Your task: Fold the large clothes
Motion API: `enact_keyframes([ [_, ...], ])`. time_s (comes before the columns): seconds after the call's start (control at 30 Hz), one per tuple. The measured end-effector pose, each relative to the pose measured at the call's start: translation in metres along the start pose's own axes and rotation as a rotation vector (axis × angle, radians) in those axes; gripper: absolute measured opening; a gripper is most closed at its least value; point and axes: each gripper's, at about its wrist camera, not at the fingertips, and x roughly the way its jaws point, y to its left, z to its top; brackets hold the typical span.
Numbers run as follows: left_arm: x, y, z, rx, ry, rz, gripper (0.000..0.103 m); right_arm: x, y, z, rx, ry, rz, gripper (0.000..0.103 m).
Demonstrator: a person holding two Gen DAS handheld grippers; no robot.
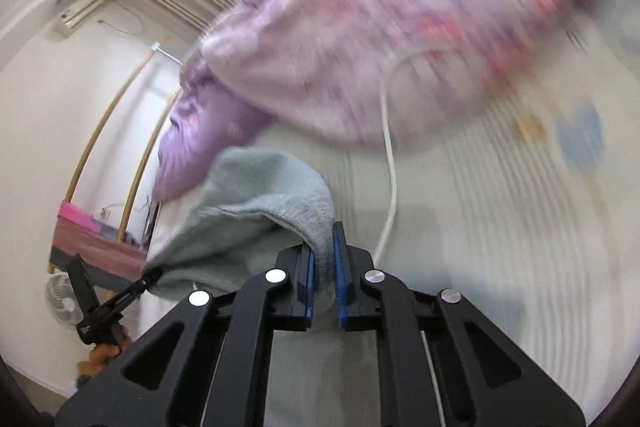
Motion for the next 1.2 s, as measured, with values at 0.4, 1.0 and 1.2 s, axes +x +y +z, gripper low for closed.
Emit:
enact_keyframes([
  [0.4, 0.004, -0.007, -0.008, -0.069, 0.075, -0.105, 0.077, -0.004, 0.028, -0.018, -0.150, 0.141, -0.202, 0.066],
  [1.0, 0.095, -0.063, 0.035, 0.038, 0.167, -0.196, 0.004, 0.151, 0.095, 0.020, -0.305, 0.229, -0.001, 0.006],
  [1.2, -0.009, -0.061, -0.006, 0.103, -0.026, -0.265, 0.004, 0.050, 0.135, -0.038, -0.469, 0.075, 0.078, 0.006],
])
